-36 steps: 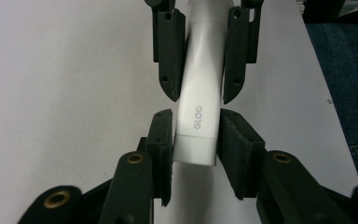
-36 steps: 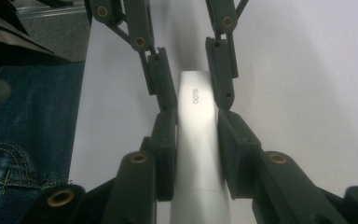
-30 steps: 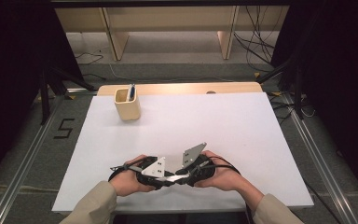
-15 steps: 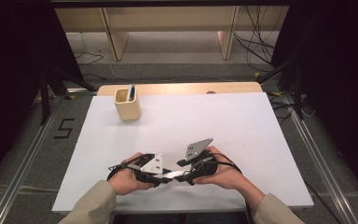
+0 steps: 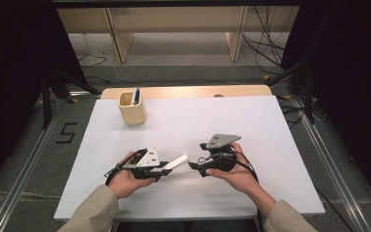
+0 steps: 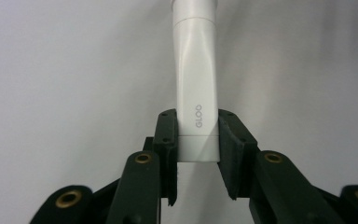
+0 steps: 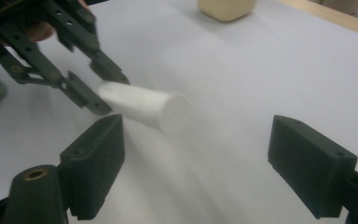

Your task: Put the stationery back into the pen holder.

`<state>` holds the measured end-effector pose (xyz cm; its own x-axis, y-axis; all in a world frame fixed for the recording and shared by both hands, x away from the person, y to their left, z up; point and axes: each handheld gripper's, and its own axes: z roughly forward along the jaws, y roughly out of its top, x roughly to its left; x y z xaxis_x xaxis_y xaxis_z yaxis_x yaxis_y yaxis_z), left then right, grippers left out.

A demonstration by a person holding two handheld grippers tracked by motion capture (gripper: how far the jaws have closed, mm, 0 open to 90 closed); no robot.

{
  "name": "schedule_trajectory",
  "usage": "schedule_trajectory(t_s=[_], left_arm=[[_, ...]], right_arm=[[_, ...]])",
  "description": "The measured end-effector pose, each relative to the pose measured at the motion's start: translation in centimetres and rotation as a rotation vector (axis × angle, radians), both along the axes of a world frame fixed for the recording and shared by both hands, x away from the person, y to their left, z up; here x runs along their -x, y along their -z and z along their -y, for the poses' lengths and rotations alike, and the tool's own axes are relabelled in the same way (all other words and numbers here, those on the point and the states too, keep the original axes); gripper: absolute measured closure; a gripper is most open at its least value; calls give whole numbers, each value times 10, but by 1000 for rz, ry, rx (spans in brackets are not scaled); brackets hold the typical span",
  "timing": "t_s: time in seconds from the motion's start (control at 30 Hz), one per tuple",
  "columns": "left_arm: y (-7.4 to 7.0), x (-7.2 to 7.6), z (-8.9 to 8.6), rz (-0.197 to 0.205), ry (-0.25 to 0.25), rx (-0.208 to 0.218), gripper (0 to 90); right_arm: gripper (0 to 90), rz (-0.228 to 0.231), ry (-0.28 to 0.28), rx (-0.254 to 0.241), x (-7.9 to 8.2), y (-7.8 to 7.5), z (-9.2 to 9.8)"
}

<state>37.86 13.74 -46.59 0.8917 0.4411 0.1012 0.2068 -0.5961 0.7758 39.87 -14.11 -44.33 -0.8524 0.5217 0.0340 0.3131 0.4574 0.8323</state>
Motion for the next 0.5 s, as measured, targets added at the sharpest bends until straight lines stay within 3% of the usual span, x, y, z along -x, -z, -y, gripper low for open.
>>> schedule_trajectory(t_s=[0.23, 0.33, 0.5], left_arm=[[-5, -3, -11, 53, -181, 75, 709], [-7, -4, -16, 69, -221, 101, 708], [-9, -4, -19, 102, -279, 96, 708]], right_arm=[[183, 31, 114, -13, -4, 0, 12], [183, 29, 144, -15, -5, 1, 17], [182, 25, 162, -12, -5, 4, 23]])
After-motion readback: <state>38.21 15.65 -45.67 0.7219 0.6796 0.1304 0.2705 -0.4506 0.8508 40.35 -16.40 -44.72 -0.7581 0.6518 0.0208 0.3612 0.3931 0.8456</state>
